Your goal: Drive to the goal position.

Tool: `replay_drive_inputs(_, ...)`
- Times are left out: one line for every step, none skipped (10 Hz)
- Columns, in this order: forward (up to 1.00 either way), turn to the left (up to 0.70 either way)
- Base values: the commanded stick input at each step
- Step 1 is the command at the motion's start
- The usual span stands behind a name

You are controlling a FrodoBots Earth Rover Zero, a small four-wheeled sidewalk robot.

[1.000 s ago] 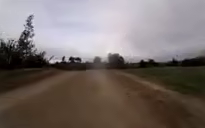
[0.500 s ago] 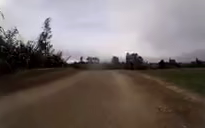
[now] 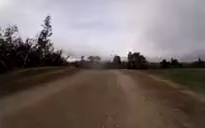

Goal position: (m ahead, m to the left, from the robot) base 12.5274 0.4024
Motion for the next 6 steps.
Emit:
replay_drive_inputs(0.85,0.0)
replay_drive_inputs(0.85,0.0)
replay_drive_inputs(0.85,0.0)
replay_drive_inputs(0.85,0.0)
replay_drive_inputs(0.85,0.0)
replay_drive_inputs(0.85,0.0)
